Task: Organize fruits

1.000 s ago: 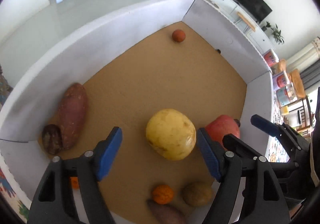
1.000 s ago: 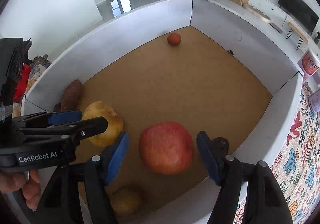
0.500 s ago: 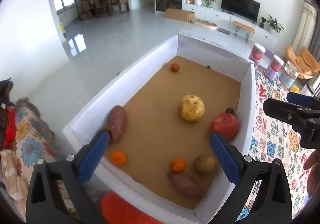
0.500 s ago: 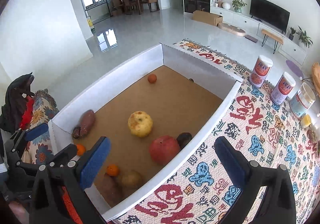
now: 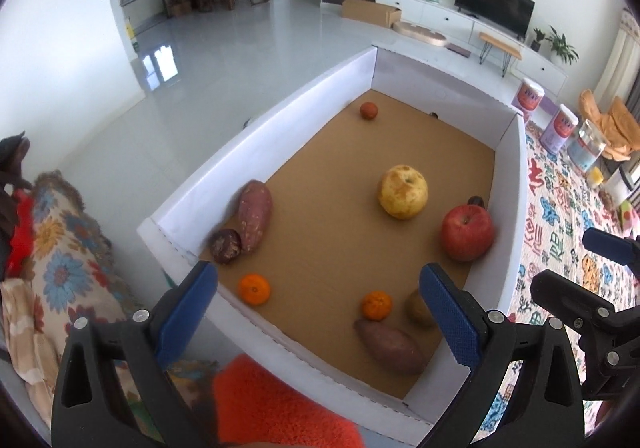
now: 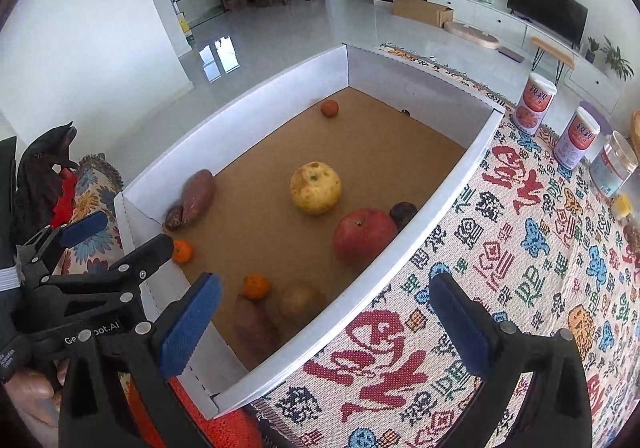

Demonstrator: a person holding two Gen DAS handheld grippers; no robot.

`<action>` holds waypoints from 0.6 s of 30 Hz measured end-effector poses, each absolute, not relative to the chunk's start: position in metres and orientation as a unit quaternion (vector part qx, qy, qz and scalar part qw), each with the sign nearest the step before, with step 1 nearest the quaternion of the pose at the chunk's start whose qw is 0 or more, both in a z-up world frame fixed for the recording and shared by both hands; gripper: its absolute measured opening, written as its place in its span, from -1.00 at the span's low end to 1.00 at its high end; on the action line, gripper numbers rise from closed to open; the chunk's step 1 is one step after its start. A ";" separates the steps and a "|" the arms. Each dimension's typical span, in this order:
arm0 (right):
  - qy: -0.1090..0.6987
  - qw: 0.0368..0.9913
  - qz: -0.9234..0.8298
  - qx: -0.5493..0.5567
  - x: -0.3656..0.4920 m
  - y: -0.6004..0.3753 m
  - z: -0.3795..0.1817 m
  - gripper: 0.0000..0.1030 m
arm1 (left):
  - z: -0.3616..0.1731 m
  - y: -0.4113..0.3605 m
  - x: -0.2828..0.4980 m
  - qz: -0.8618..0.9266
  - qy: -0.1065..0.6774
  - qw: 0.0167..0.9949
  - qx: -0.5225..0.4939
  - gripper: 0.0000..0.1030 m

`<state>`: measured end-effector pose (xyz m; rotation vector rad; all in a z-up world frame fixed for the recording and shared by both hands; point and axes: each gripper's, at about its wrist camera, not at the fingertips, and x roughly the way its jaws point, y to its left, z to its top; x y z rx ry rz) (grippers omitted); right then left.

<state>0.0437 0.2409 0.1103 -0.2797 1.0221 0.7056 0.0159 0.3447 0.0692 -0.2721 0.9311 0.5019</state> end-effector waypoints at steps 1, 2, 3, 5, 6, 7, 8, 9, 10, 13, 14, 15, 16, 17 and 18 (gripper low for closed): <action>0.478 0.803 0.331 -0.130 0.043 0.242 0.111 1.00 | 0.069 0.345 0.015 0.240 0.443 0.854 -0.129 0.97; 0.479 0.802 0.333 -0.130 0.042 0.243 0.111 1.00 | 0.069 0.346 0.015 0.241 0.443 0.854 -0.129 0.97; 0.479 0.802 0.333 -0.132 0.041 0.245 0.112 1.00 | 0.069 0.345 0.015 0.242 0.443 0.853 -0.129 0.97; 0.476 0.803 0.332 -0.137 0.039 0.248 0.114 1.00 | 0.070 0.346 0.014 0.241 0.443 0.853 -0.133 0.97; 0.475 0.803 0.332 -0.139 0.038 0.250 0.115 1.00 | 0.070 0.347 0.015 0.240 0.443 0.853 -0.135 0.97; 0.475 0.803 0.332 -0.140 0.038 0.251 0.115 1.00 | 0.070 0.348 0.015 0.240 0.444 0.853 -0.136 0.97; 0.475 0.803 0.333 -0.140 0.038 0.251 0.116 1.00 | 0.070 0.349 0.015 0.239 0.444 0.853 -0.136 0.97; 0.474 0.803 0.333 -0.140 0.038 0.252 0.117 1.00 | 0.070 0.348 0.015 0.239 0.444 0.853 -0.136 0.97; 0.473 0.803 0.333 -0.141 0.038 0.253 0.117 1.00 | 0.071 0.349 0.015 0.239 0.444 0.853 -0.135 0.97; 0.472 0.804 0.334 -0.140 0.038 0.255 0.118 1.00 | 0.070 0.350 0.015 0.239 0.444 0.853 -0.134 0.97; 0.472 0.804 0.334 -0.140 0.038 0.256 0.118 1.00 | 0.070 0.351 0.015 0.240 0.444 0.853 -0.134 0.97; 0.473 0.803 0.334 -0.140 0.038 0.256 0.117 1.00 | 0.070 0.351 0.014 0.241 0.444 0.853 -0.134 0.97; 0.473 0.803 0.334 -0.140 0.038 0.256 0.117 1.00 | 0.070 0.352 0.014 0.242 0.444 0.852 -0.134 0.97; 0.473 0.803 0.335 -0.141 0.037 0.257 0.117 1.00 | 0.070 0.352 0.014 0.242 0.444 0.852 -0.135 0.97; 0.473 0.802 0.335 -0.141 0.037 0.258 0.116 1.00 | 0.069 0.352 0.013 0.242 0.443 0.852 -0.136 0.97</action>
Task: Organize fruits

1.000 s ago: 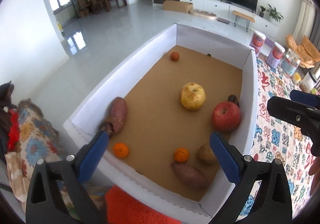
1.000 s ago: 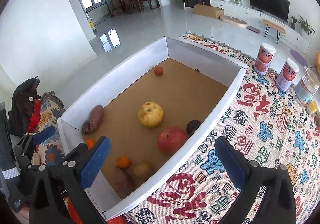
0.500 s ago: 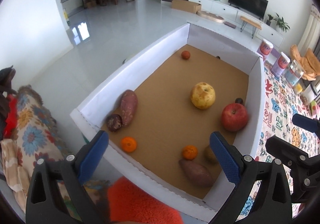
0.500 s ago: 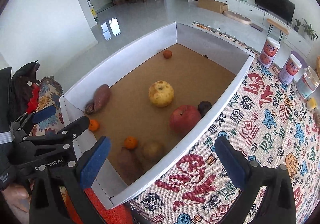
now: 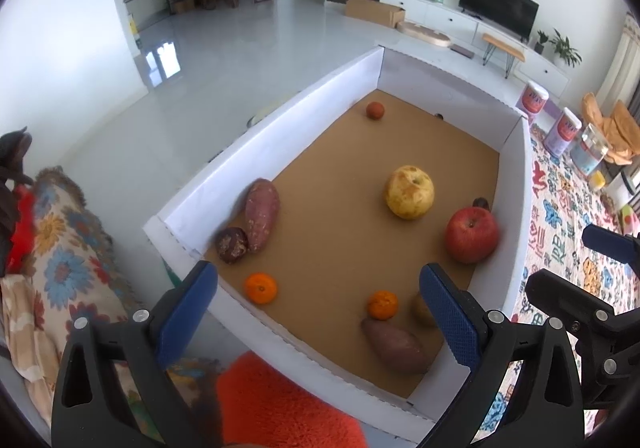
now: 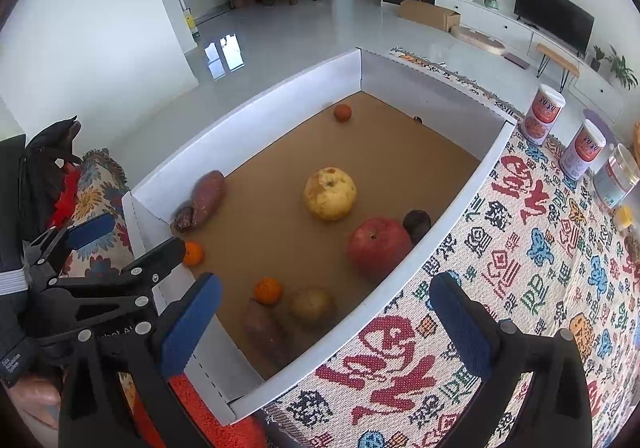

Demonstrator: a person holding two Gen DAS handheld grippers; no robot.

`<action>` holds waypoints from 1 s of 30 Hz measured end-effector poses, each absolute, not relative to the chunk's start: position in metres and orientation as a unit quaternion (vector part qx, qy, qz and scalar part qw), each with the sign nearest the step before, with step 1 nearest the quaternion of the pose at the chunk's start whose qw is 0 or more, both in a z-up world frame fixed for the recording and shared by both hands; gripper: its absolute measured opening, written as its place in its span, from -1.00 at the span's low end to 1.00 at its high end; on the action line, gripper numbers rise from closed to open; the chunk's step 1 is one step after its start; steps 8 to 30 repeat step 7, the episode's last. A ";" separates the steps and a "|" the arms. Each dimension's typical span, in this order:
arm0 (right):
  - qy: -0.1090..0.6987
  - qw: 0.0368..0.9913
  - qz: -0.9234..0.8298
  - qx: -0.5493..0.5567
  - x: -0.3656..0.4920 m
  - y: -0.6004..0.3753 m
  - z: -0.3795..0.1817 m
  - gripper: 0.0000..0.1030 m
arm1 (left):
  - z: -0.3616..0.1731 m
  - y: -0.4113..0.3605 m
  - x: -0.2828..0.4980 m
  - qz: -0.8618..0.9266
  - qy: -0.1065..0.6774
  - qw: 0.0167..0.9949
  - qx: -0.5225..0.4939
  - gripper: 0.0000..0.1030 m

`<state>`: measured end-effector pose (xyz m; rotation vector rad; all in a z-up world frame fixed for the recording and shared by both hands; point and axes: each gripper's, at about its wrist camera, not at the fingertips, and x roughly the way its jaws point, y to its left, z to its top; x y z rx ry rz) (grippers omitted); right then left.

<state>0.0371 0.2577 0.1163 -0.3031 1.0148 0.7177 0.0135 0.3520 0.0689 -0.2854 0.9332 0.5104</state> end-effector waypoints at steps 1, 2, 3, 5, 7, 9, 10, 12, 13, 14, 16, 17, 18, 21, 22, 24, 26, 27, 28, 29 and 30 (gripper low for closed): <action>0.474 0.802 0.335 -0.142 0.037 0.258 0.116 1.00 | 0.068 0.352 0.013 0.243 0.444 0.852 -0.137 0.98; 0.474 0.802 0.335 -0.141 0.037 0.259 0.115 1.00 | 0.068 0.353 0.013 0.243 0.445 0.851 -0.137 0.98; 0.475 0.801 0.336 -0.141 0.036 0.259 0.115 1.00 | 0.068 0.352 0.012 0.243 0.445 0.851 -0.136 0.98; 0.475 0.800 0.338 -0.141 0.036 0.261 0.114 1.00 | 0.069 0.350 0.011 0.244 0.440 0.854 -0.130 0.98; 0.475 0.800 0.339 -0.141 0.035 0.262 0.113 1.00 | 0.070 0.349 0.010 0.245 0.440 0.855 -0.127 0.98; 0.475 0.800 0.339 -0.141 0.035 0.262 0.113 1.00 | 0.070 0.349 0.010 0.245 0.440 0.855 -0.127 0.98; 0.475 0.800 0.339 -0.141 0.035 0.262 0.113 1.00 | 0.070 0.349 0.010 0.245 0.440 0.855 -0.127 0.98; 0.475 0.800 0.339 -0.141 0.035 0.262 0.113 1.00 | 0.070 0.349 0.010 0.245 0.440 0.855 -0.127 0.98; 0.475 0.800 0.339 -0.141 0.035 0.262 0.113 1.00 | 0.070 0.349 0.010 0.245 0.440 0.855 -0.127 0.98; 0.475 0.800 0.339 -0.141 0.035 0.262 0.113 1.00 | 0.070 0.349 0.010 0.245 0.440 0.855 -0.127 0.98; 0.475 0.800 0.339 -0.141 0.035 0.262 0.113 1.00 | 0.070 0.349 0.010 0.245 0.440 0.855 -0.127 0.98; 0.475 0.800 0.339 -0.141 0.035 0.262 0.113 1.00 | 0.070 0.349 0.010 0.245 0.440 0.855 -0.127 0.98; 0.475 0.800 0.339 -0.141 0.035 0.262 0.113 1.00 | 0.070 0.349 0.010 0.245 0.440 0.855 -0.127 0.98; 0.475 0.800 0.339 -0.141 0.035 0.262 0.113 1.00 | 0.070 0.349 0.010 0.245 0.440 0.855 -0.127 0.98; 0.475 0.800 0.339 -0.141 0.035 0.262 0.113 1.00 | 0.070 0.349 0.010 0.245 0.440 0.855 -0.127 0.98; 0.475 0.800 0.339 -0.141 0.035 0.262 0.113 1.00 | 0.070 0.349 0.010 0.245 0.440 0.855 -0.127 0.98; 0.475 0.800 0.339 -0.141 0.035 0.262 0.113 1.00 | 0.070 0.349 0.010 0.245 0.440 0.855 -0.127 0.98; 0.475 0.800 0.339 -0.141 0.035 0.262 0.113 1.00 | 0.070 0.349 0.010 0.245 0.440 0.855 -0.127 0.98; 0.475 0.800 0.339 -0.141 0.035 0.262 0.113 1.00 | 0.070 0.349 0.010 0.245 0.440 0.855 -0.127 0.98; 0.475 0.800 0.339 -0.141 0.035 0.262 0.113 1.00 | 0.070 0.349 0.010 0.245 0.440 0.855 -0.127 0.98; 0.475 0.800 0.339 -0.141 0.035 0.262 0.113 1.00 | 0.070 0.349 0.010 0.245 0.440 0.855 -0.127 0.98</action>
